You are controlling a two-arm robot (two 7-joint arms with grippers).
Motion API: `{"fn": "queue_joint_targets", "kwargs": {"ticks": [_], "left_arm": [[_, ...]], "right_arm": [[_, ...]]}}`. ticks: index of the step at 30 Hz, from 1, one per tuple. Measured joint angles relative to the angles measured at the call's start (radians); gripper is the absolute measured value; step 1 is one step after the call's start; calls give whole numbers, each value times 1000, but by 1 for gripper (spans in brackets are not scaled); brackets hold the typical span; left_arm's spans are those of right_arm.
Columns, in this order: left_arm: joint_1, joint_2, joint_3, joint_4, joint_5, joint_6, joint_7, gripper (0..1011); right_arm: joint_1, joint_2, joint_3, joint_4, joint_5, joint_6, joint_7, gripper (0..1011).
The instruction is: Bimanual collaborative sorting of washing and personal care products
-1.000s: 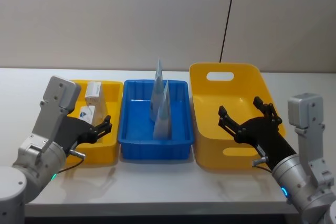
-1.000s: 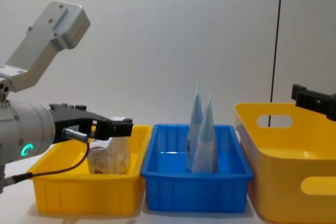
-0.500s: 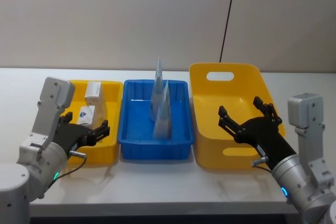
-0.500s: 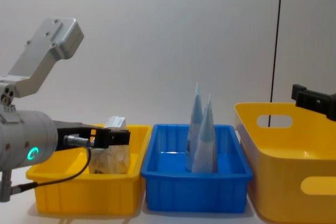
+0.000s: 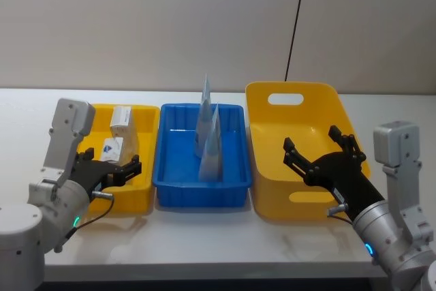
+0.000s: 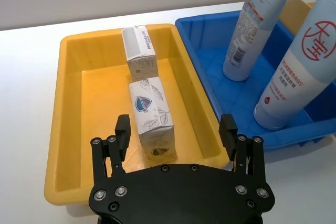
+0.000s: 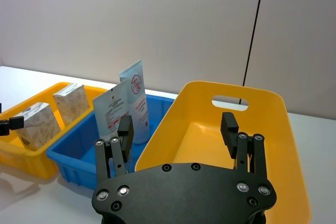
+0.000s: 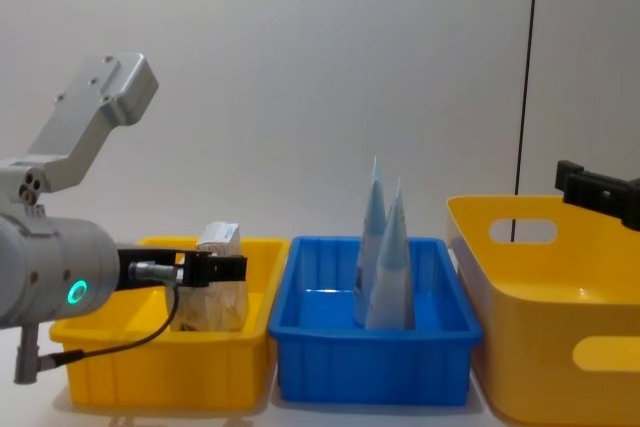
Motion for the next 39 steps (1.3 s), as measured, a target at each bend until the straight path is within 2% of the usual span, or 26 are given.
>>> {"fn": "queue_joint_targets", "kwargs": {"ticks": [20,39], "left_arm": [[-52,-53,-29,103,2,-14,12,1001],[-69,-77,-44,147,5,-8,7,1001]], "right_arm": [[0,0,0,0,0,0,0,1002],[0,0,0,0,0,0,0,1002]]}}
